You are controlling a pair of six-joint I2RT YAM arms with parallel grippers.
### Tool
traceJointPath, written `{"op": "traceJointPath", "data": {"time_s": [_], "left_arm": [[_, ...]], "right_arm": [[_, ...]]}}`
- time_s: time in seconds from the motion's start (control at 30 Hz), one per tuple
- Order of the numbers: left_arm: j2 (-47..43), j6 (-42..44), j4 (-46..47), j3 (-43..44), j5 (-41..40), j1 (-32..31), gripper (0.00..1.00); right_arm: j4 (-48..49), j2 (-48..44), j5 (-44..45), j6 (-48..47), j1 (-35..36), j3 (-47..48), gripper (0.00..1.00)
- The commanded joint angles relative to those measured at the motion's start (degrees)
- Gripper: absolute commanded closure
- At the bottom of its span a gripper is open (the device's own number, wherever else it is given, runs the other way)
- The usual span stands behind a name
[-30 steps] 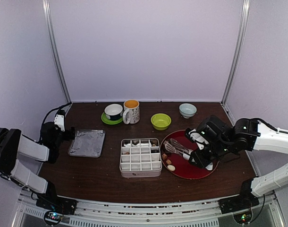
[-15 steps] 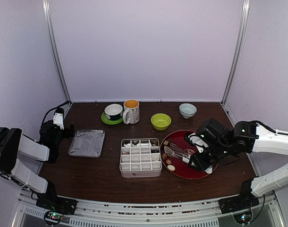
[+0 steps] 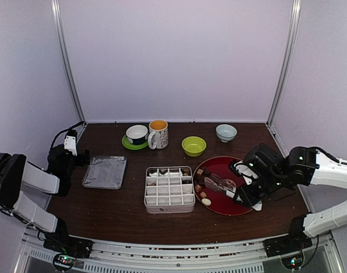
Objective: Pack the chocolate
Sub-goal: Pick up the fake chocolate from the plate.
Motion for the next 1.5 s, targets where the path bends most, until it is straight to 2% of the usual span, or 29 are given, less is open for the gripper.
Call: {"op": "traceJointPath", "data": {"time_s": [0.0,0.17,0.33,0.5,0.8,1.1,1.47], "left_arm": [[0.2,0.0,3.3,0.0,0.3,0.5,0.02],[0.2,0.0,3.3,0.0,0.4,0.5,0.02],[0.2,0.0,3.3,0.0,0.3,0.6,0.02],[0.3,0.0,3.3,0.0,0.3,0.6,0.02],[0.3,0.0,3.2,0.0,0.3,0.5,0.02],[0.3,0.0,3.3,0.0,0.4,0.5,0.02],[0.3,0.0,3.4,0.0,0.4,0.6,0.02]], "right_arm": [[-4.2,-2.6,1.6,1.5,-0.8,2.3,0.62],[-7.1,0.4,0.6,2.9,-1.5,5.6,0.61],[-8.1,5.8,-1.9,0.1,-1.5,8.1,0.60],[-10.1,11.5,0.6,-2.6,-1.8,9.6,0.61],[-7.1,19.1,1.3,-2.3,-2.8,11.6,0.61],[-6.0,29.8,2.1,-3.8,-2.9,19.5,0.62],[-3.9,33.6,1.9,-2.7,-4.6,21.1,0.61]]}}
